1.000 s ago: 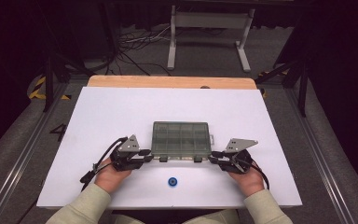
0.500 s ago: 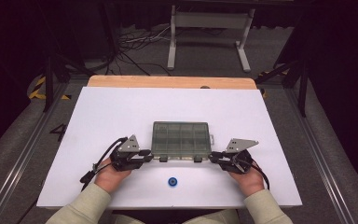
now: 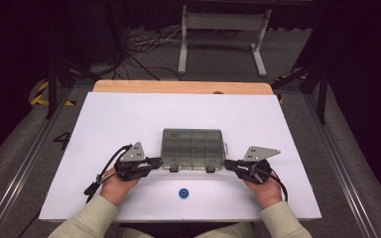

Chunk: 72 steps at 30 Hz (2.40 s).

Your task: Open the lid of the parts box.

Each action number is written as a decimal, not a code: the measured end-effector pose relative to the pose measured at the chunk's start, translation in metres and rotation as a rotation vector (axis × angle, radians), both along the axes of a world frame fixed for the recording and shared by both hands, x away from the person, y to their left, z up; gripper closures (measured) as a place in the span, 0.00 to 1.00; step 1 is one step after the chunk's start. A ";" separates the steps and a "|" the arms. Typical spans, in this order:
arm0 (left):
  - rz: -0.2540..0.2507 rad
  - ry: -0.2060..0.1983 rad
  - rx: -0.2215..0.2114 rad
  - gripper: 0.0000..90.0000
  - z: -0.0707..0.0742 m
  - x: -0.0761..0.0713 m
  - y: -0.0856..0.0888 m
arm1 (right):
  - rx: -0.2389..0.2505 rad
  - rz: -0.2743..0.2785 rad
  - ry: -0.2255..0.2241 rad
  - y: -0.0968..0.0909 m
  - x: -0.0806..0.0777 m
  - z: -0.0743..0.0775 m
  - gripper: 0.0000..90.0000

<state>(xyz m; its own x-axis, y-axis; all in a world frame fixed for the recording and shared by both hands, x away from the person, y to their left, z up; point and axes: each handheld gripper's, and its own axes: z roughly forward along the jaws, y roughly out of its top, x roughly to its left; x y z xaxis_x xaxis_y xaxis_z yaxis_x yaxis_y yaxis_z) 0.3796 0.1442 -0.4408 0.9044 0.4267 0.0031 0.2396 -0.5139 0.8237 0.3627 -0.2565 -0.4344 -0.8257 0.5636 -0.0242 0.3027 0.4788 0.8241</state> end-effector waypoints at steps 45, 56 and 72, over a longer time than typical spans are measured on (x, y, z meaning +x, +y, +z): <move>0.011 -0.029 -0.123 0.86 0.004 0.004 0.001 | -0.090 -0.130 -0.133 0.024 0.017 0.030 0.35; -0.064 -0.030 -0.047 0.73 0.000 -0.004 -0.017 | -0.077 -0.112 -0.147 0.028 0.026 0.046 0.35; -0.074 0.021 -0.028 0.68 -0.006 0.001 -0.019 | -0.038 -0.105 -0.135 0.029 0.047 0.062 0.36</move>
